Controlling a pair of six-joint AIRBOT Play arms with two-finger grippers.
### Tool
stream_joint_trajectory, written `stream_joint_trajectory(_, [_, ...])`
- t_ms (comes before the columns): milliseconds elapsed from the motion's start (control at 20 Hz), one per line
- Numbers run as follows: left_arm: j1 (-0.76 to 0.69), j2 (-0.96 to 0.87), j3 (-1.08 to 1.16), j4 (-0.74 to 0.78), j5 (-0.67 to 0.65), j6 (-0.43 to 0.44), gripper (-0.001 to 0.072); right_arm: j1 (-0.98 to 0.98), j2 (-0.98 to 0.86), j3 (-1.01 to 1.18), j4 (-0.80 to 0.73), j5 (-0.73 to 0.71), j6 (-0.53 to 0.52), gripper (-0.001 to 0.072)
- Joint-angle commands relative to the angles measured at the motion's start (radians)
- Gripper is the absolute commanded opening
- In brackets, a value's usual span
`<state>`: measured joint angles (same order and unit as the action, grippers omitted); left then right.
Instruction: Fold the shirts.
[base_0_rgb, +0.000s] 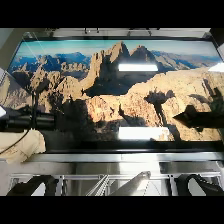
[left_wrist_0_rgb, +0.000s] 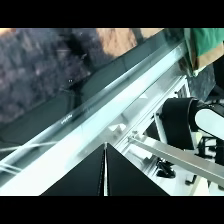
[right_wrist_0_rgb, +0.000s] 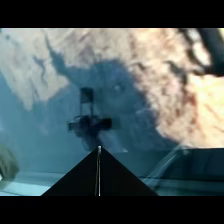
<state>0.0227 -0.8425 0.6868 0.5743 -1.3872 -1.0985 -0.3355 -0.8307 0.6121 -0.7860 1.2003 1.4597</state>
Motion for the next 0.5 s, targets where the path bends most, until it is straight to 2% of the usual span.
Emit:
stream_joint_trajectory(0, [0.001,0.085,-0.097,-0.002,0.026,-0.010,0.0020,0.066,0.038,-0.105,0.130,-0.093,-0.076,0.0019])
stream_joint_trajectory(450, [0.001,0.118,-0.098,0.001,0.029,-0.010,0.0019,0.063,0.039,-0.105,0.181,-0.093,-0.076,0.0019])
